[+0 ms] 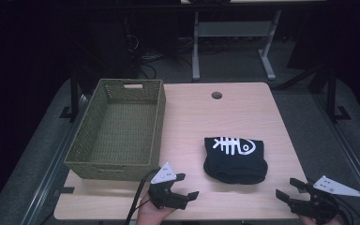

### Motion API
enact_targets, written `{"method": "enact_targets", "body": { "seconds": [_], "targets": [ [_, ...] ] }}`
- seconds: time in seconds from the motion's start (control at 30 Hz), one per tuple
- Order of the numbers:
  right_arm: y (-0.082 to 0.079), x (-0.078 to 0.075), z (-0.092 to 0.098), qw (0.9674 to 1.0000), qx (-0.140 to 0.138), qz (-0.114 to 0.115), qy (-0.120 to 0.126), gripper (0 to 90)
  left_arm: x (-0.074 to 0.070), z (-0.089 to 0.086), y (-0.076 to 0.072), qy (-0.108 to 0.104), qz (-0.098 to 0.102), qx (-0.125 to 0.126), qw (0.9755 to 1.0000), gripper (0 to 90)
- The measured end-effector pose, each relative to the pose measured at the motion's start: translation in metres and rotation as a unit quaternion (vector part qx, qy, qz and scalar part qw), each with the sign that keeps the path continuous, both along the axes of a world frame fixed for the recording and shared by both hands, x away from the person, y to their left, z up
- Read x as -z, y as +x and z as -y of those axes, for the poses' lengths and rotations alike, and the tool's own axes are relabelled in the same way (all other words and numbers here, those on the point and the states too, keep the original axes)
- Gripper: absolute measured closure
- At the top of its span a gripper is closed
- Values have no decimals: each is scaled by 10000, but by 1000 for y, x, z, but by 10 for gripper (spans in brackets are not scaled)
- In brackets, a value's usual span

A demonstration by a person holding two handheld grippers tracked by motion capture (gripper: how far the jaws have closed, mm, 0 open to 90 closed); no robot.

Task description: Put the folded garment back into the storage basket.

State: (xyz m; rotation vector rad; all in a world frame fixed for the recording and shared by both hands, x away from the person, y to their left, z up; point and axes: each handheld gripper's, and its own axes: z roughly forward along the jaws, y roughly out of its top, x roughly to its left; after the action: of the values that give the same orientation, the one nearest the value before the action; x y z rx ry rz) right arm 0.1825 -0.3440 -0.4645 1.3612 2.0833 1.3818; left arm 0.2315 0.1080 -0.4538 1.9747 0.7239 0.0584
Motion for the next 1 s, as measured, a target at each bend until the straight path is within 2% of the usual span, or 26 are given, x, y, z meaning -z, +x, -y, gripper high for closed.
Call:
{"method": "enact_targets", "body": {
  "seconds": [0.1, 0.3, 0.37, 0.43, 0.6, 0.67, 0.7, 0.83, 0.9, 1.0],
  "targets": [
    [2, -1, -1, 10000, -29, -1, -6, 184, 0, 1, 1, -29, -7, -39, 10000, 195],
    [8, -4, -4, 9999, -49, -59, 152, 178, -3, 4, 7, -127, -27, -110, 9999, 195],
    [13, -7, -4, 9995, -82, -89, 289, 178, -5, 7, 12, -123, 5, -176, 9998, 195],
    [19, -10, -5, 9995, -75, -86, 305, 178, -6, 10, 16, -141, 3, -202, 9997, 195],
    [39, -15, -9, 9991, -98, -185, 362, 177, -7, 19, 32, -124, -15, -342, 9993, 196],
    [52, -19, -12, 9991, -78, -231, 360, 177, -6, 23, 41, -140, -108, -392, 9991, 196],
    [52, -19, -12, 9991, -78, -231, 360, 177, -5, 24, 45, -166, -131, -437, 9988, 196],
    [69, -21, -19, 9992, -32, -282, 287, 178, -4, 32, 60, -293, -271, -631, 9972, 196],
    [83, -22, -26, 9989, -7, -414, 232, 178, -4, 37, 67, -303, -288, -708, 9966, 196],
    [92, -23, -30, 9987, 21, -469, 180, 188, -3, 46, 77, -329, -356, -802, 9956, 196]
  ]
}}
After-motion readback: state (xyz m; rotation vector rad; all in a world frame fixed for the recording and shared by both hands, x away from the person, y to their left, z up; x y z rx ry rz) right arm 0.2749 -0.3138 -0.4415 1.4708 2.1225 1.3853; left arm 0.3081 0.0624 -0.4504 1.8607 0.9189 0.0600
